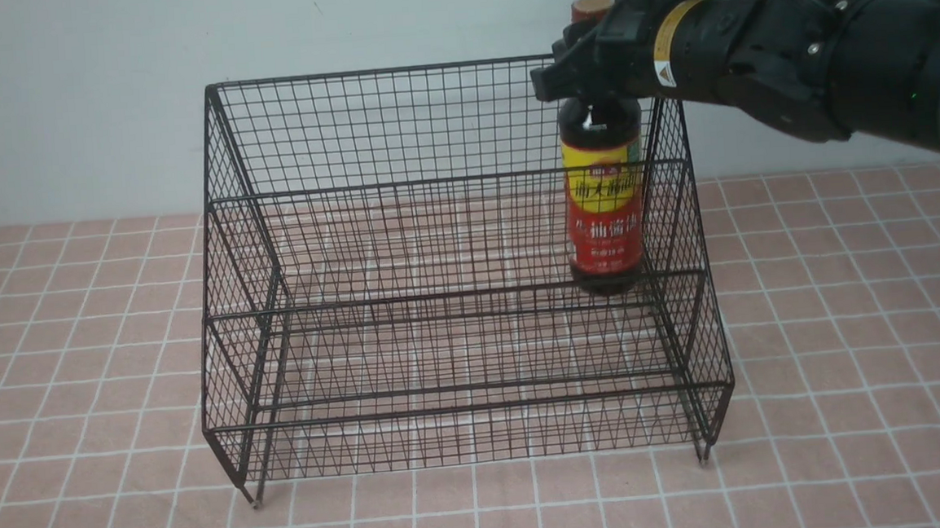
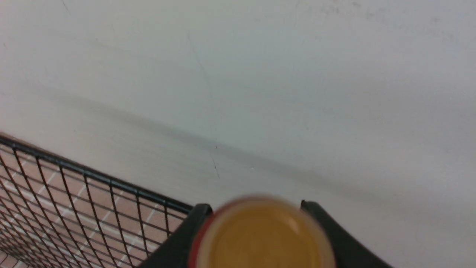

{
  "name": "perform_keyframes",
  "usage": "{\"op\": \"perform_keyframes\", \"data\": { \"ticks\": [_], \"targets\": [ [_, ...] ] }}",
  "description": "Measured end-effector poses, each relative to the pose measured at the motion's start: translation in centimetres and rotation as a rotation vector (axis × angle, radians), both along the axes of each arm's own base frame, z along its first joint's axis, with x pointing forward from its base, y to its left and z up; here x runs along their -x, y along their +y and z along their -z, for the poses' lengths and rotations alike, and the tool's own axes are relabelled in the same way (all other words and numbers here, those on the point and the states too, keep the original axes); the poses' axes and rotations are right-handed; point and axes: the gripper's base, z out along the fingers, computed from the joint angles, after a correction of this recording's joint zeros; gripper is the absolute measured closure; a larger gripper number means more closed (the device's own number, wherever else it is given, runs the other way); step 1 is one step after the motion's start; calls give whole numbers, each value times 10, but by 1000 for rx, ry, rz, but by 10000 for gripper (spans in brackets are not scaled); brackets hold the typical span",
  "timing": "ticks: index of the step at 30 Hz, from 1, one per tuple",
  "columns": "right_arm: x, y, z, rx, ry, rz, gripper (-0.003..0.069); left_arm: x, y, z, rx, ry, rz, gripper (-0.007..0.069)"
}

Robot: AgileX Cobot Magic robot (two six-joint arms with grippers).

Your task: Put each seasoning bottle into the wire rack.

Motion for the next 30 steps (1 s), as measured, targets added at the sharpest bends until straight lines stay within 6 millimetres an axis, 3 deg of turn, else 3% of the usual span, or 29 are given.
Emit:
{"op": "perform_keyframes", "data": {
  "ticks": [7, 10, 13, 21, 24, 26, 29, 30],
  "targets": [
    [5, -5, -13, 7, -3, 32, 309, 0, 0, 0, 0, 0, 0, 631],
    [13, -10, -28, -13, -21, 44, 306, 0, 0, 0, 0, 0, 0, 631],
    [25, -16, -51, -51, -59, 51, 306, 0, 0, 0, 0, 0, 0, 631],
    [81, -49, -126, -126, -173, 109, 316, 0, 0, 0, 0, 0, 0, 631],
    [98, -61, -142, -123, -184, 131, 346, 0, 0, 0, 0, 0, 0, 631],
    [130, -81, -161, -46, -169, 159, 431, 0, 0, 0, 0, 0, 0, 631],
    [155, -95, -169, 7, -106, 171, 512, 0, 0, 0, 0, 0, 0, 631],
    [176, -105, -171, 50, -37, 161, 582, 0, 0, 0, 0, 0, 0, 631]
  ]
}}
